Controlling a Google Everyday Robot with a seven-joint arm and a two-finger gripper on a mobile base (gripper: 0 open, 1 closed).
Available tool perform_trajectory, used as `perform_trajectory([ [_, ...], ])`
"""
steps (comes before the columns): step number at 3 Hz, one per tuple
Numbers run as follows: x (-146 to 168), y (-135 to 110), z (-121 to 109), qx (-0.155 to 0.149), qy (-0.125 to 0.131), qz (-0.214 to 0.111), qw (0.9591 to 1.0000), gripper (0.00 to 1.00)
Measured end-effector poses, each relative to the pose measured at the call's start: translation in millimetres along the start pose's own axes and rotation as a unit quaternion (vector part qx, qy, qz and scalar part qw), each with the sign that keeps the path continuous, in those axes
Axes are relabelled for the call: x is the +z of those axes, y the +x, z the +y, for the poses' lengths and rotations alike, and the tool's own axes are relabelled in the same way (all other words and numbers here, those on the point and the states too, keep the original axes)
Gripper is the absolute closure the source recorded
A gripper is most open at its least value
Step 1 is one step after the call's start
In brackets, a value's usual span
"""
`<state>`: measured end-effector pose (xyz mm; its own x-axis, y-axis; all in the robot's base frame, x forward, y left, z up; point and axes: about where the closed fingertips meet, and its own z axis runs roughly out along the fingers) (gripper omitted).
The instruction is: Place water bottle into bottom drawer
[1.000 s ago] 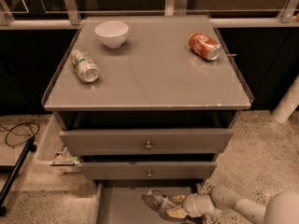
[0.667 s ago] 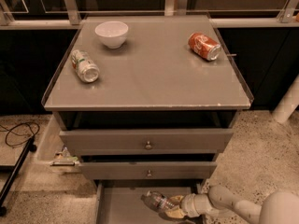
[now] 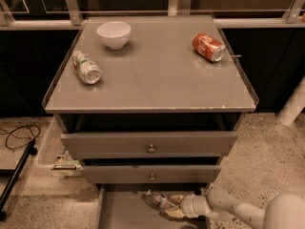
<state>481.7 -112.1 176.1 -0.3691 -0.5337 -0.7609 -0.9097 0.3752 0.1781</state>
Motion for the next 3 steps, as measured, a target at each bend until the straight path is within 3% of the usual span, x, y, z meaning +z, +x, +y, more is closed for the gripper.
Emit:
perform_trajectory([
  [2,4,5,-4,0.000,0.055,-0.013,0.9984,1.00],
  [3,9,10,-2,0.003,0.069,-0.014,0.9975,1.00],
])
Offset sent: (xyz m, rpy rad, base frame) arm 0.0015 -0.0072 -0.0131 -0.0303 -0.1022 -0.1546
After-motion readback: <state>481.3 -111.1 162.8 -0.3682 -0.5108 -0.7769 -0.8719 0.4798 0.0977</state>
